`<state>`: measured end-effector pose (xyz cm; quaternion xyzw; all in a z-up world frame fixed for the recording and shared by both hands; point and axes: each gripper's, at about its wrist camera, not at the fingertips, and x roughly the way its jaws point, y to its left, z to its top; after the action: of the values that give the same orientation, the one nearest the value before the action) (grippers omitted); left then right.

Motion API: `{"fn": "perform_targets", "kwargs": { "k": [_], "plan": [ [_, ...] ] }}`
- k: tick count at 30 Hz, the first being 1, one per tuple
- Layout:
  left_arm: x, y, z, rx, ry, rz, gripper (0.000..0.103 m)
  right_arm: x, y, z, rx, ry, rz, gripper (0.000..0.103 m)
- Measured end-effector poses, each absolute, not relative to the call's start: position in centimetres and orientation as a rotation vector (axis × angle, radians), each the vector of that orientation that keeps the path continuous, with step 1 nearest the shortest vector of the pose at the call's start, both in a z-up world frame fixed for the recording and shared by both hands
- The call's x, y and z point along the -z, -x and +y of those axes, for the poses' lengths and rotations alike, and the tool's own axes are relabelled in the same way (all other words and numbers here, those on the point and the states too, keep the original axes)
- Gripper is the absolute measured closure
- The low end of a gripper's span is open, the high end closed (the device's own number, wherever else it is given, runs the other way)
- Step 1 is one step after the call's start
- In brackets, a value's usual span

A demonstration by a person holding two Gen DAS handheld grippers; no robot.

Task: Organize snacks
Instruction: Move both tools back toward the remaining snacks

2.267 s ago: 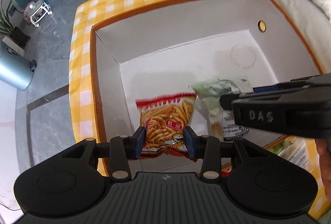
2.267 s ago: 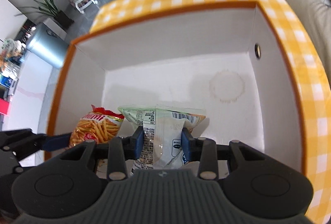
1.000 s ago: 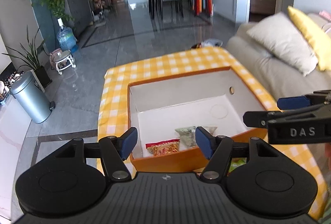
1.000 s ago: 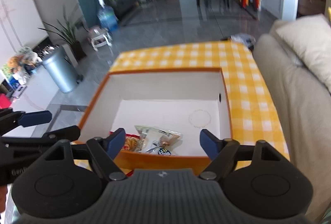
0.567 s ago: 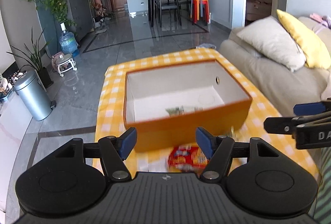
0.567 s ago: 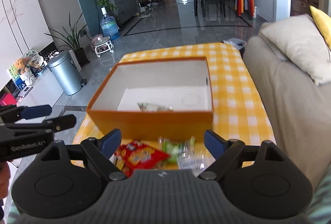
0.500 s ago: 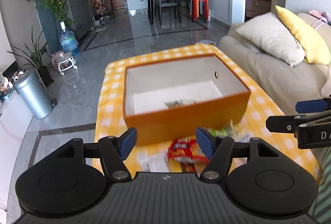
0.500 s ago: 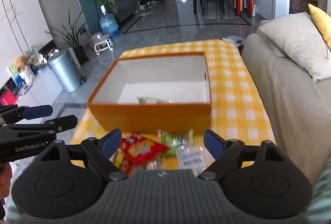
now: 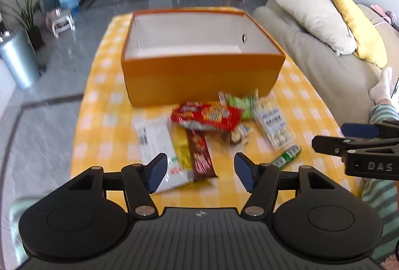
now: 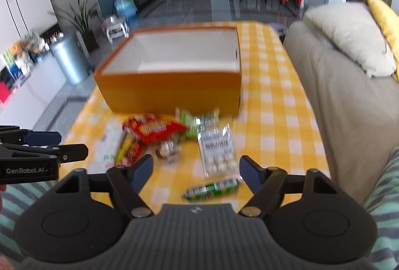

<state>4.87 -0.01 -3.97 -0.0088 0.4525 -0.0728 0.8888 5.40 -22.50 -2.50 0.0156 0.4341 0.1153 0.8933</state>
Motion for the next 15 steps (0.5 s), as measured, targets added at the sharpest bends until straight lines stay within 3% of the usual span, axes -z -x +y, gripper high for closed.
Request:
{"fn": "perform_targets", "kwargs": {
  "k": [15],
  "plan": [
    [7.0,-7.7,-0.7,0.167,0.033,1.02,0.042,7.4,-8.4,-22.5,-0.237,-0.027,1.044,0.045]
  ]
}}
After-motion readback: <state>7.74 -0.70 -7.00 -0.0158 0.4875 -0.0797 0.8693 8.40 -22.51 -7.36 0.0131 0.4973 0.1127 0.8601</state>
